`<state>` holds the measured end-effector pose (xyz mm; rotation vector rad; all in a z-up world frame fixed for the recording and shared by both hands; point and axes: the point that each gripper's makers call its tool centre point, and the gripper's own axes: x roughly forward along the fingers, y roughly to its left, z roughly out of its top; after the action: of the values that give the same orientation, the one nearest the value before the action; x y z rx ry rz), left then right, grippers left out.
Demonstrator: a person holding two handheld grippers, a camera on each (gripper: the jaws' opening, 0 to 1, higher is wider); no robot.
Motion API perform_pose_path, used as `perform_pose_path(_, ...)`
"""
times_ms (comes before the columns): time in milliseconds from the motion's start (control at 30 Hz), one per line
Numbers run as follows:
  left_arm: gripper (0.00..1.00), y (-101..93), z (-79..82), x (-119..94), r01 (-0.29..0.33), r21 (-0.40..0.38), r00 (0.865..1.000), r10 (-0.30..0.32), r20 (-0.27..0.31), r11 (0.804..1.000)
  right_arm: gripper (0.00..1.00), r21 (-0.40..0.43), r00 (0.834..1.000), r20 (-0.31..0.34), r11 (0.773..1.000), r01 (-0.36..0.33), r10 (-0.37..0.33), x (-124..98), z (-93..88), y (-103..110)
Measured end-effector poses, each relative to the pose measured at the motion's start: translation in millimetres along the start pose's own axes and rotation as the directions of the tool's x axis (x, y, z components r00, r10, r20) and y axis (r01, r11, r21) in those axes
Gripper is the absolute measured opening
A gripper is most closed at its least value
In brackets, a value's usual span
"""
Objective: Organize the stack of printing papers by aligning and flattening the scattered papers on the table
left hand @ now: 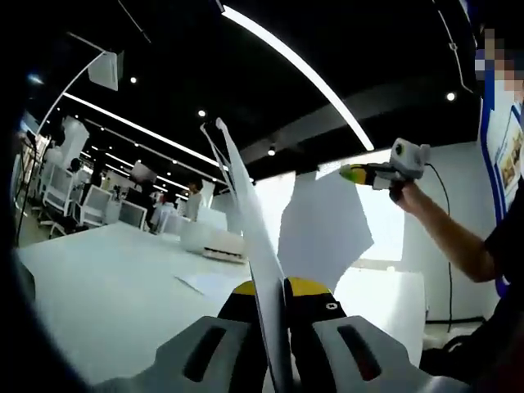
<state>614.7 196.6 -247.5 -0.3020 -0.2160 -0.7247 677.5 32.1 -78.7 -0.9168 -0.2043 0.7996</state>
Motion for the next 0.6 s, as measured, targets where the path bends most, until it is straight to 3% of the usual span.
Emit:
perform_pose_path(100, 0.08, 0.0, -0.1, 0.3, 0.001, -0.003, 1.0, -0.001, -0.001, 1.0, 0.0, 0.013, 1.0, -0.011, 1.0, -0.009, 0.009, -1.3, -9.6, -8.6)
perform_pose_path(200, 0.08, -0.2, -0.6, 0.8, 0.002, -0.003, 1.0, -0.002, -0.004, 1.0, 0.0, 0.061, 0.996, 0.03, 0.994, -0.089, 0.087, -4.5, -6.9, -2.2)
perform_pose_path(333, 0.08, -0.5, -0.9, 1.1, 0.004, -0.001, 1.0, -0.004, -0.005, 1.0, 0.0, -0.022, 0.995, -0.034, 0.995, -0.096, 0.095, -8.2, -15.5, -4.6)
perform_pose_path(500, 0.08, -0.3, -1.6, 1.4, 0.002, 0.002, 1.0, -0.002, -0.008, 1.0, 0.0, -0.019, 0.99, -0.049, 0.991, -0.136, 0.135, -10.5, -17.2, -2.3)
perform_pose_path(600, 0.08, -0.3, -2.3, 1.7, 0.001, 0.003, 1.0, -0.001, -0.011, 1.0, 0.0, -0.065, 0.984, -0.077, 0.984, -0.167, 0.162, -9.6, -18.7, 0.9)
